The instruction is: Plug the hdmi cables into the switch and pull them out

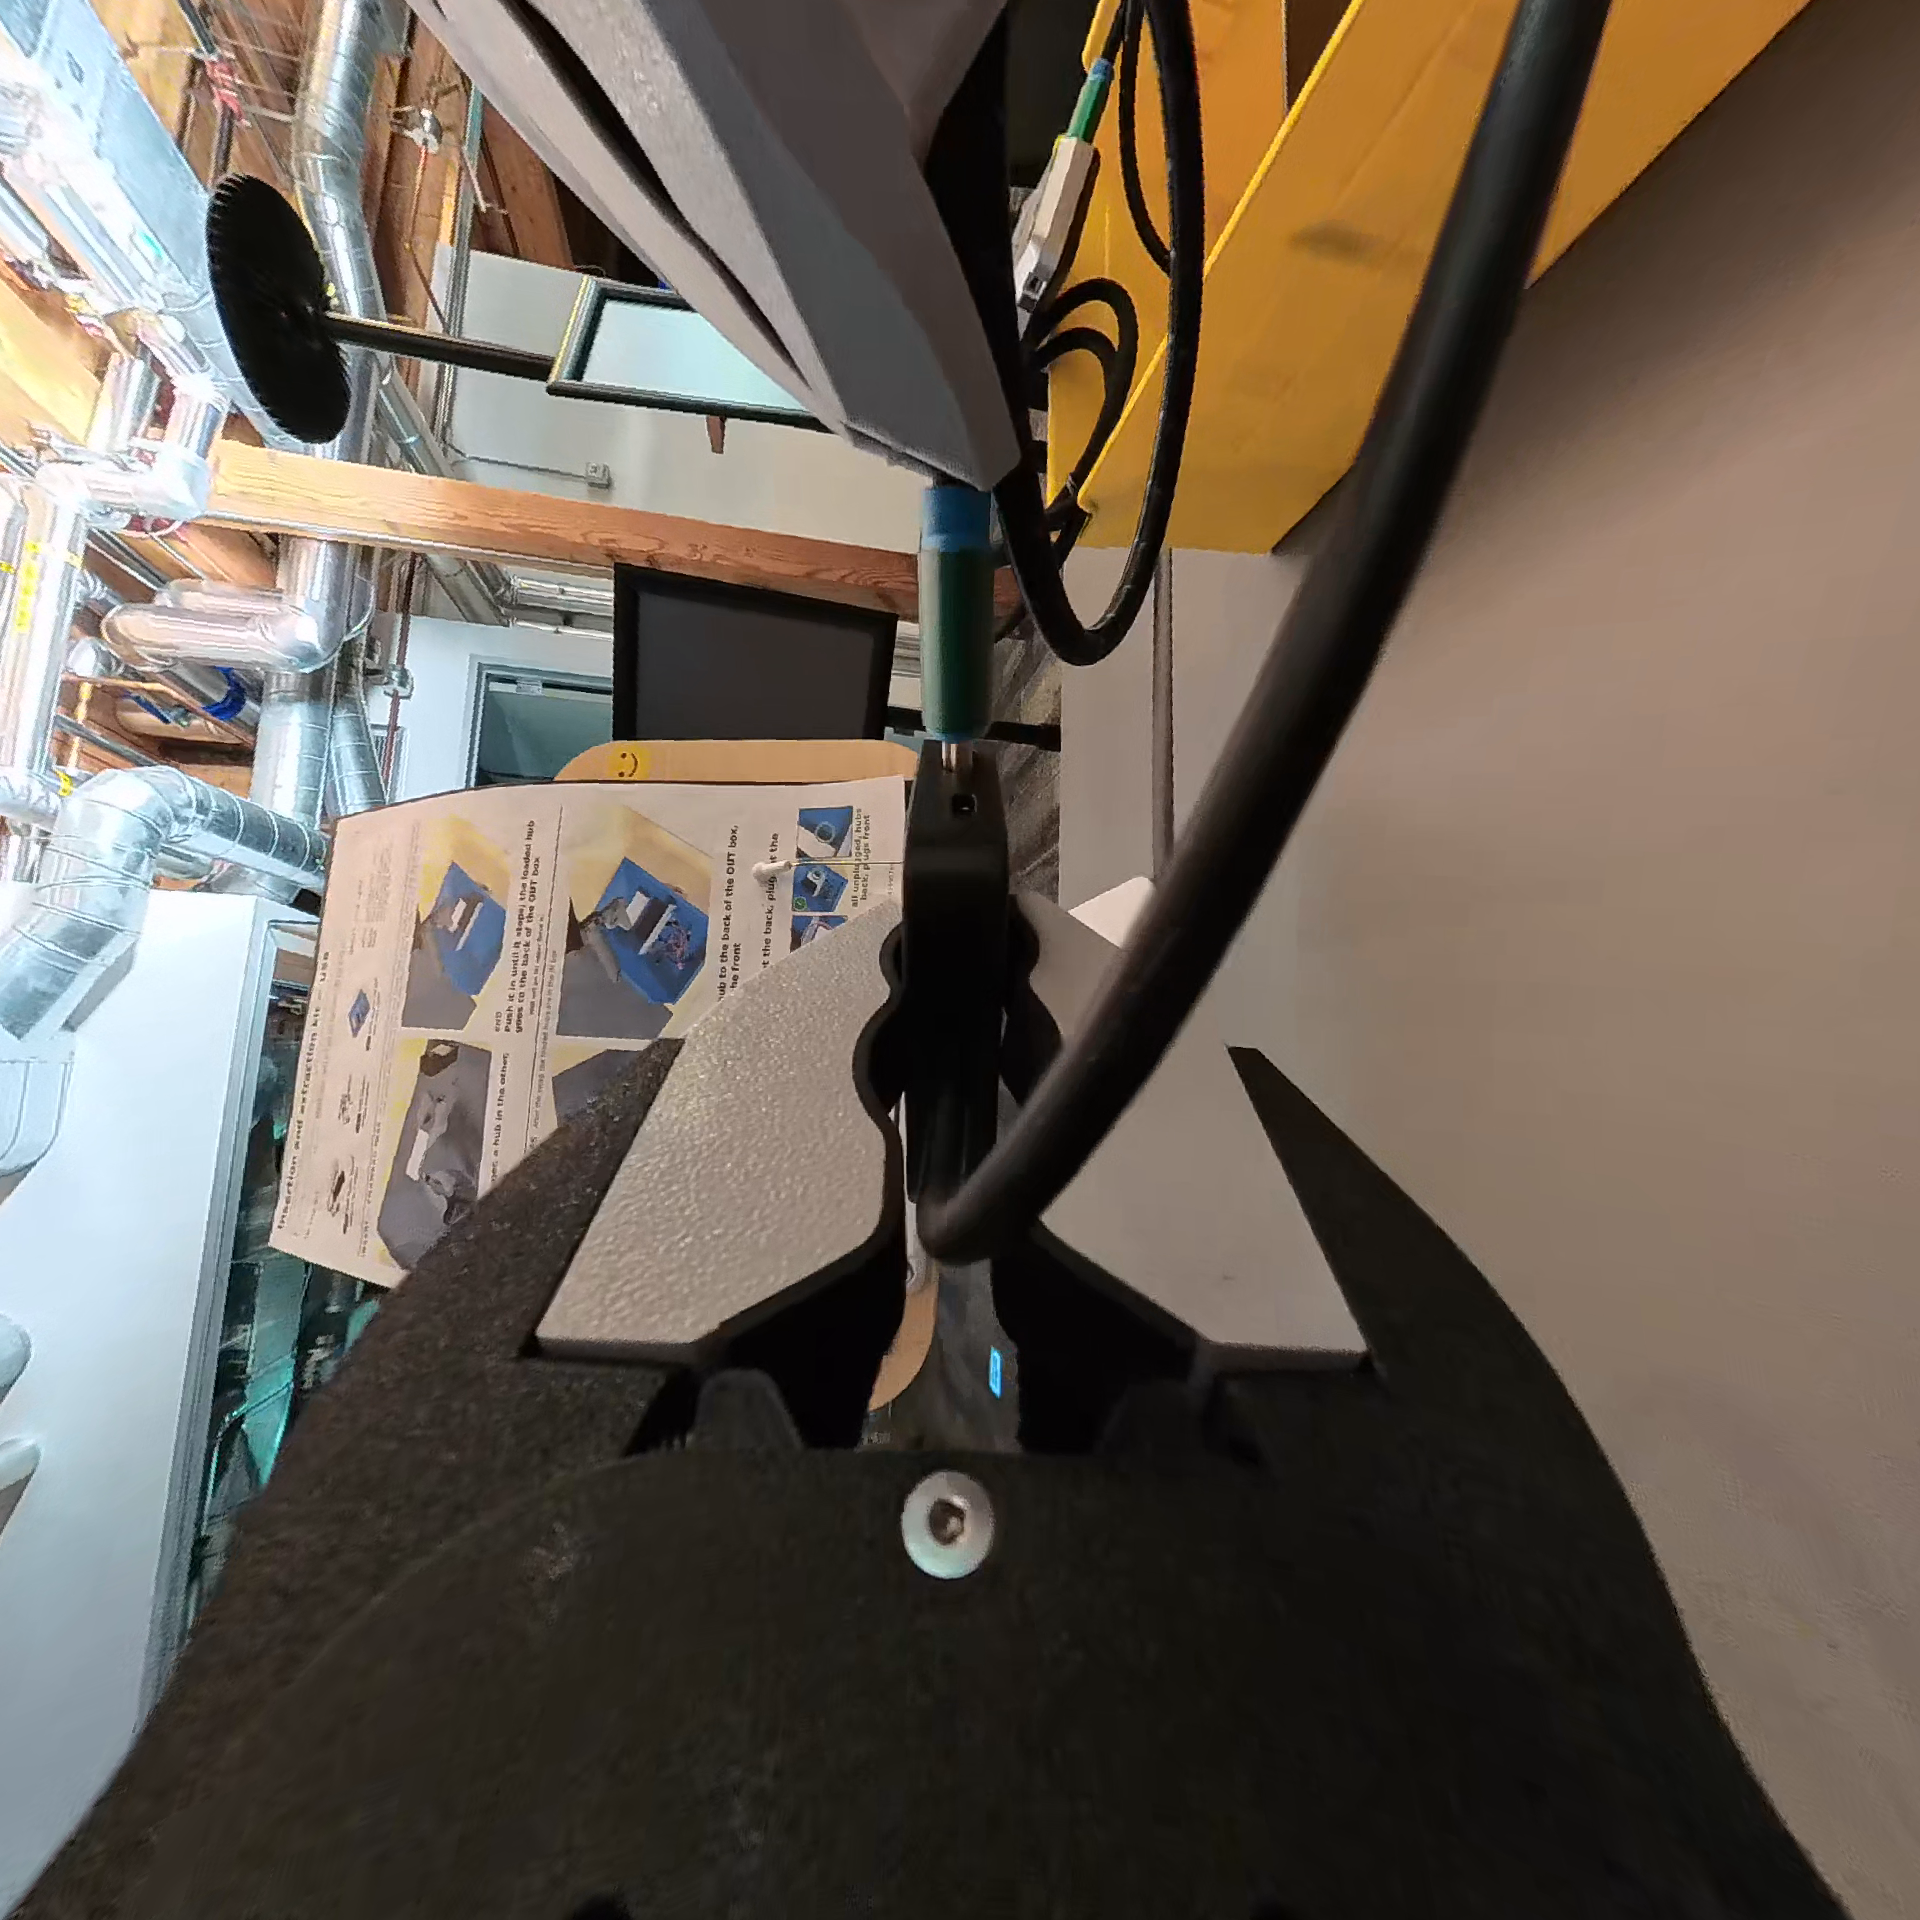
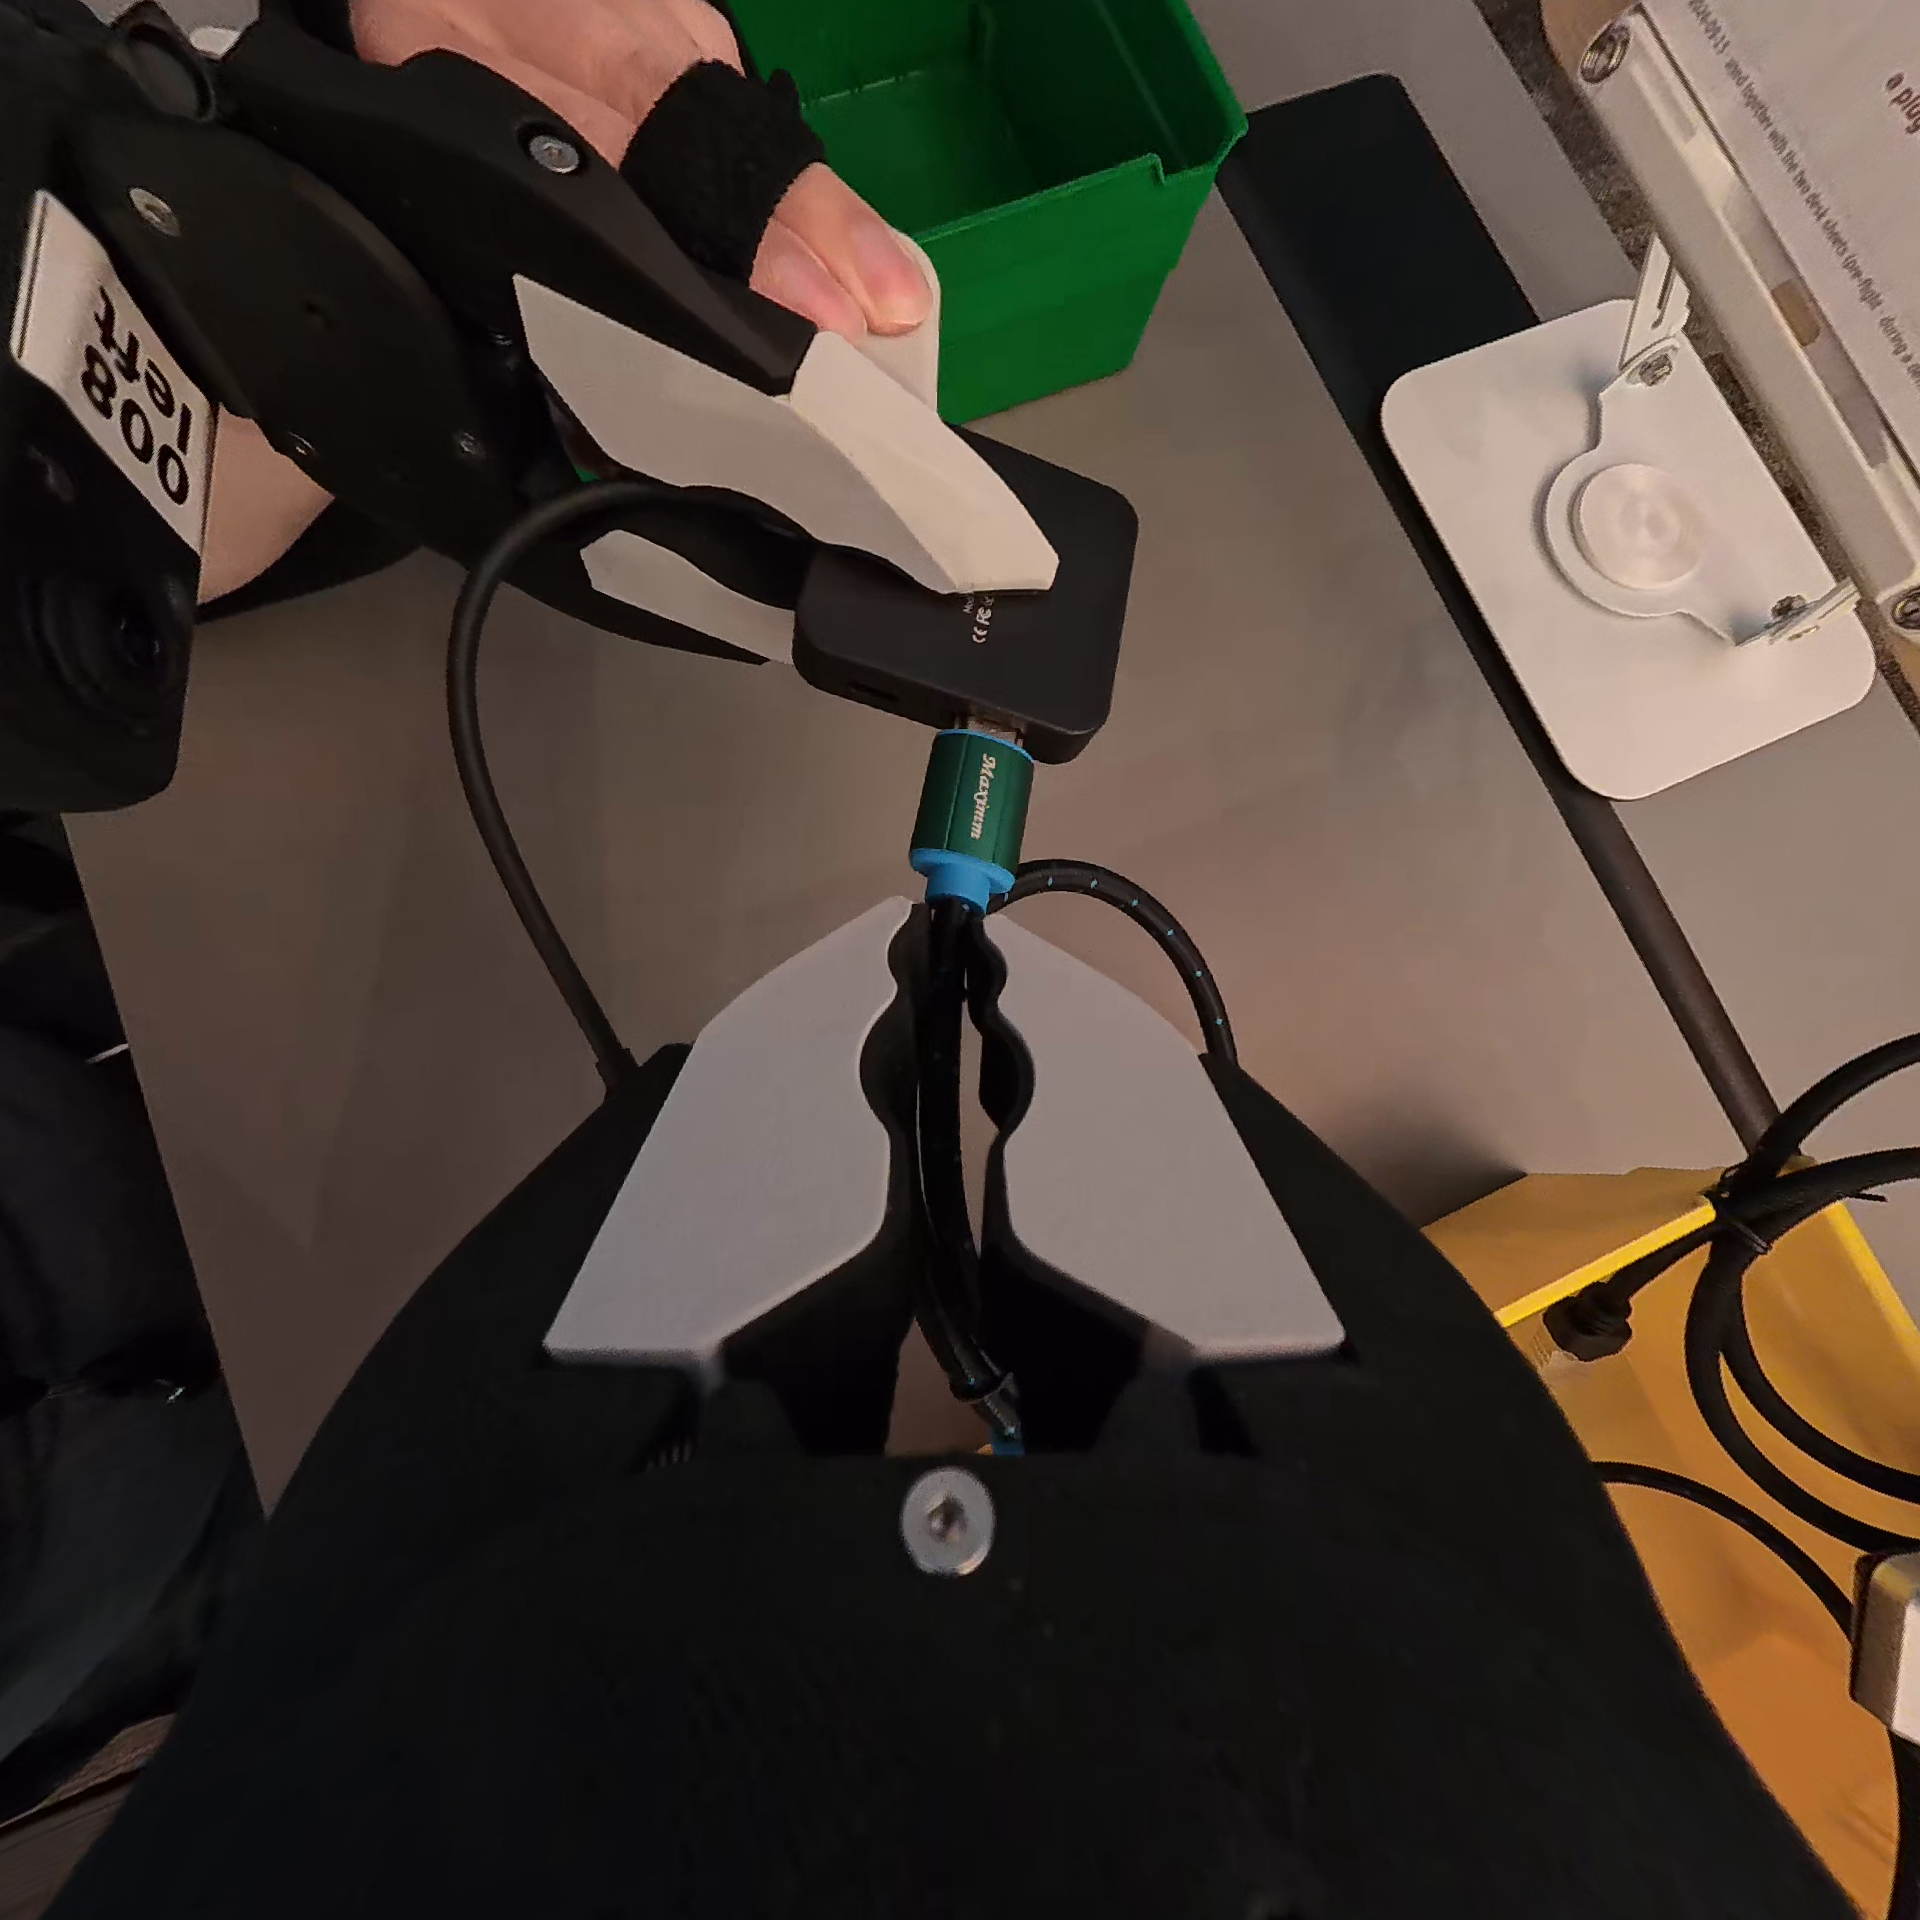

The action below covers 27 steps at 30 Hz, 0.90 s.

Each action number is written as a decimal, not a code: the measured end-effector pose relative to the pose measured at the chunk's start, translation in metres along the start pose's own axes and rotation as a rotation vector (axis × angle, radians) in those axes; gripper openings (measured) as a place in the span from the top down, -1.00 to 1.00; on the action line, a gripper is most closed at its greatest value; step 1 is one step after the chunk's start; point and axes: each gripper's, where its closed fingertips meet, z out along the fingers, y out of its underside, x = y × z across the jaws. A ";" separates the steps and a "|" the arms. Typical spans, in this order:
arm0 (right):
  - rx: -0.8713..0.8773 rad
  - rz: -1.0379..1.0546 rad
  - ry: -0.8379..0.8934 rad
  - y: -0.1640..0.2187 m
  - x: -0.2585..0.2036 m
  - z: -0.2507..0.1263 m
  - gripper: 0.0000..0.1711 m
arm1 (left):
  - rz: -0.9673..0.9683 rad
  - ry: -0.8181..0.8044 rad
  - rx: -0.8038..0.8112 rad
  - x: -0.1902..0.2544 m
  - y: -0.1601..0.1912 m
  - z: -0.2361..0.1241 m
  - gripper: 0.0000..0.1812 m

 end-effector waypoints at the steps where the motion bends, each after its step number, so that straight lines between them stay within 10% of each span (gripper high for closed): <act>1: -0.004 -0.006 -0.001 0.000 -0.001 0.000 0.91 | -0.005 0.006 0.006 0.001 -0.001 0.000 0.85; 27: 0.076 -0.074 -0.050 -0.009 -0.018 -0.021 0.90 | -0.146 -0.079 0.096 -0.018 -0.024 -0.002 0.80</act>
